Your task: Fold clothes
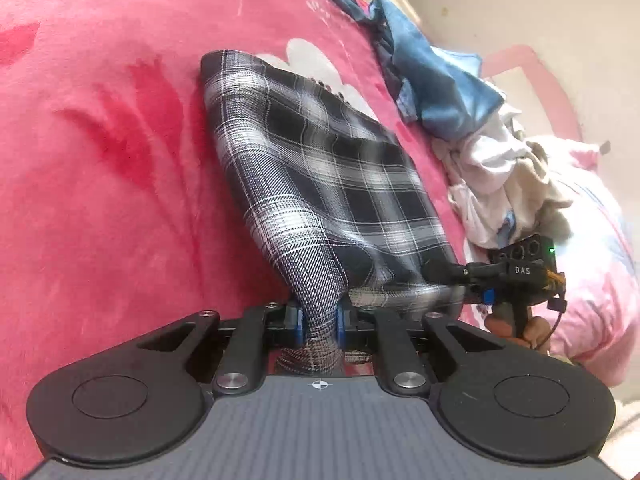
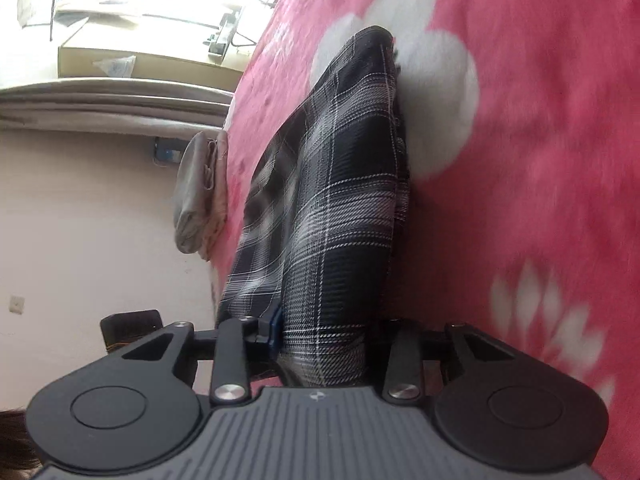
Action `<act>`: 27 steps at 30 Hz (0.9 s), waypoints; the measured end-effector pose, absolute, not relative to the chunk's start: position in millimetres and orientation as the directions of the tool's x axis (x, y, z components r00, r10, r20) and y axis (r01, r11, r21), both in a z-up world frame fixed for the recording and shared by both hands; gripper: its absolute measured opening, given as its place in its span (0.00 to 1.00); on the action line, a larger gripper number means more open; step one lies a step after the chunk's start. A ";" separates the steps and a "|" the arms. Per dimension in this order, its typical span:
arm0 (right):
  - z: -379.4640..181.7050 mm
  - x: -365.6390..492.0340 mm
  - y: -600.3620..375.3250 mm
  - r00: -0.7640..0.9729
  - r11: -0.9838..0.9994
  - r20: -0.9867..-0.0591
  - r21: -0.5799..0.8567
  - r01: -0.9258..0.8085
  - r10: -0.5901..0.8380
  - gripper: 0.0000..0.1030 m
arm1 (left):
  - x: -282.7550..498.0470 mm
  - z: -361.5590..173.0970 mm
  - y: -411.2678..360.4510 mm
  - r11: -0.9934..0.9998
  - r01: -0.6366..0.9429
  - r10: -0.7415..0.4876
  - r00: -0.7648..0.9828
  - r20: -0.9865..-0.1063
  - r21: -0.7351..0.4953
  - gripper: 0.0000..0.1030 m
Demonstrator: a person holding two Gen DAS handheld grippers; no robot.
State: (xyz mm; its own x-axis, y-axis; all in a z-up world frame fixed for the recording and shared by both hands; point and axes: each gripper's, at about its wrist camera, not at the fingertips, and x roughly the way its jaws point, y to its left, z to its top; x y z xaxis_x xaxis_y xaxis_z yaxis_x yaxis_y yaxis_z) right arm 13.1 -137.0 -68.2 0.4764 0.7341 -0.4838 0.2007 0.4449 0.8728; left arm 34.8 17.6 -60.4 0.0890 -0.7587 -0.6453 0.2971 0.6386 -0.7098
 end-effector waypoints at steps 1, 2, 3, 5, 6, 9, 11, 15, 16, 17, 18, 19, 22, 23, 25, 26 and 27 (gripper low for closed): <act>-67.6 7.5 -135.1 0.474 0.440 -0.482 0.874 0.205 0.737 0.37 | 30.2 -58.9 19.1 0.637 0.303 -0.758 0.076 -0.648 -0.709 0.11; -67.0 1.9 -132.8 0.467 0.437 -0.482 0.875 0.210 0.741 0.37 | 25.2 -57.6 21.5 0.634 0.304 -0.758 0.062 -0.649 -0.711 0.11; -66.3 -3.6 -130.4 0.458 0.435 -0.483 0.875 0.215 0.746 0.36 | 20.2 -56.3 24.1 0.631 0.302 -0.759 0.049 -0.649 -0.715 0.11; -64.4 -15.2 -125.6 0.438 0.441 -0.487 0.873 0.210 0.755 0.36 | 8.2 -55.1 30.6 0.623 0.292 -0.763 0.023 -0.645 -0.726 0.11; -63.5 -21.1 -123.2 0.428 0.444 -0.489 0.872 0.207 0.760 0.36 | 1.6 -55.5 33.6 0.622 0.288 -0.762 0.011 -0.648 -0.728 0.11; -67.6 -30.5 -111.8 0.378 0.498 -0.531 0.846 0.190 0.758 0.40 | -16.4 -60.4 37.5 0.646 0.309 -0.731 -0.014 -0.682 -0.698 0.14; -73.8 -30.3 -108.5 0.334 0.539 -0.577 0.816 0.207 0.745 0.45 | -20.7 -64.6 37.0 0.671 0.321 -0.701 -0.017 -0.713 -0.668 0.19; -69.9 -26.1 -118.6 0.323 0.546 -0.589 0.808 0.222 0.741 0.54 | -15.9 -58.6 42.8 0.677 0.317 -0.697 -0.013 -0.717 -0.664 0.37; -64.1 -26.1 -122.4 0.326 0.566 -0.603 0.797 0.210 0.729 0.58 | -14.5 -54.3 44.9 0.676 0.326 -0.699 -0.003 -0.715 -0.661 0.38; -56.9 -26.7 -127.1 0.340 0.586 -0.615 0.786 0.197 0.712 0.60 | -13.2 -50.1 46.9 0.675 0.336 -0.699 0.007 -0.715 -0.657 0.43; -49.4 -27.5 -131.9 0.357 0.605 -0.626 0.775 0.183 0.693 0.65 | -12.2 -46.8 49.1 0.674 0.344 -0.700 0.015 -0.714 -0.654 0.50; -42.0 -28.3 -136.7 0.373 0.624 -0.637 0.762 0.171 0.675 0.70 | -10.5 -45.1 50.9 0.676 0.347 -0.701 0.031 -0.713 -0.650 0.54; -34.0 -29.0 -151.7 0.452 0.627 -0.623 0.762 0.163 0.639 0.75 | -2.5 -43.7 53.4 0.685 0.340 -0.703 0.077 -0.707 -0.644 0.61; -37.2 -27.9 -154.5 0.465 0.621 -0.619 0.764 0.172 0.633 0.76 | 2.0 -45.8 52.1 0.684 0.328 -0.707 0.077 -0.703 -0.652 0.61; -44.6 -22.9 -151.8 0.481 0.608 -0.614 0.770 0.193 0.625 0.76 | 10.9 -51.5 49.3 0.684 0.303 -0.711 0.074 -0.700 -0.663 0.61; -50.9 -19.0 -153.4 0.483 0.601 -0.612 0.773 0.201 0.626 0.76 | 15.2 -55.9 47.9 0.688 0.289 -0.709 0.069 -0.702 -0.666 0.61; -57.2 -15.3 -152.1 0.478 0.594 -0.610 0.778 0.208 0.632 0.76 | 19.0 -60.7 46.2 0.691 0.277 -0.707 0.063 -0.705 -0.668 0.61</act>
State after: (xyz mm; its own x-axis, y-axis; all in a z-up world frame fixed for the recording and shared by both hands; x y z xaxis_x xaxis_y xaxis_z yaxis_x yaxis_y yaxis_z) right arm -15.3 -152.1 -57.2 0.4776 0.6321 -0.6102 0.2079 0.5935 0.7775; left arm 19.0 46.2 -60.7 0.0635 -0.7069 -0.7045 0.2774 0.6906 -0.6679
